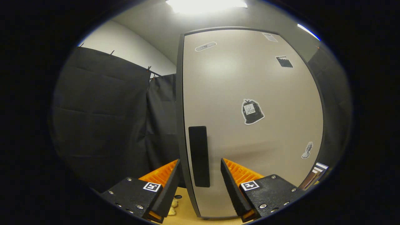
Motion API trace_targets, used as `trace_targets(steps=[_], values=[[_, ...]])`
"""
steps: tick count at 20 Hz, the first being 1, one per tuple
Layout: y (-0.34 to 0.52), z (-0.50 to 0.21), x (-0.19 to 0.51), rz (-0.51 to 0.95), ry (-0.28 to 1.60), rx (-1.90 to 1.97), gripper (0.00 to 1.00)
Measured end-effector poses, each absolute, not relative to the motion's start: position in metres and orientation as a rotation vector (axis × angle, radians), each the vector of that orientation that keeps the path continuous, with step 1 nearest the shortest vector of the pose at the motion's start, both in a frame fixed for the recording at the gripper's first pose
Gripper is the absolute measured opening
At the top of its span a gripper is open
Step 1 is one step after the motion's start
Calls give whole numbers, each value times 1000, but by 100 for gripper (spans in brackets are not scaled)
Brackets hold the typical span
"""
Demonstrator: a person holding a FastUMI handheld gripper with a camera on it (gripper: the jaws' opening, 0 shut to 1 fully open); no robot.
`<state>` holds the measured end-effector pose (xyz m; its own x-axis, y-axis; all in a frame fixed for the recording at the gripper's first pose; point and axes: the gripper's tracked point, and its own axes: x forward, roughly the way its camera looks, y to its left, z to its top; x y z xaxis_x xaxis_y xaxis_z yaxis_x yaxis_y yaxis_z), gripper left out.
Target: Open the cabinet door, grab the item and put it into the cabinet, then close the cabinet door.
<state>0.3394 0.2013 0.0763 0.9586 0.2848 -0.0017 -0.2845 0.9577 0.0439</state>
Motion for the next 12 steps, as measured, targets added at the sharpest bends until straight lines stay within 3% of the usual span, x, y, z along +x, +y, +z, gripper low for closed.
trace_targets(steps=[2,8,12], values=[[206,73,347,287,23,42,71],[206,61,364,264,82,61,68],[208,56,364,274,112,56,31]])
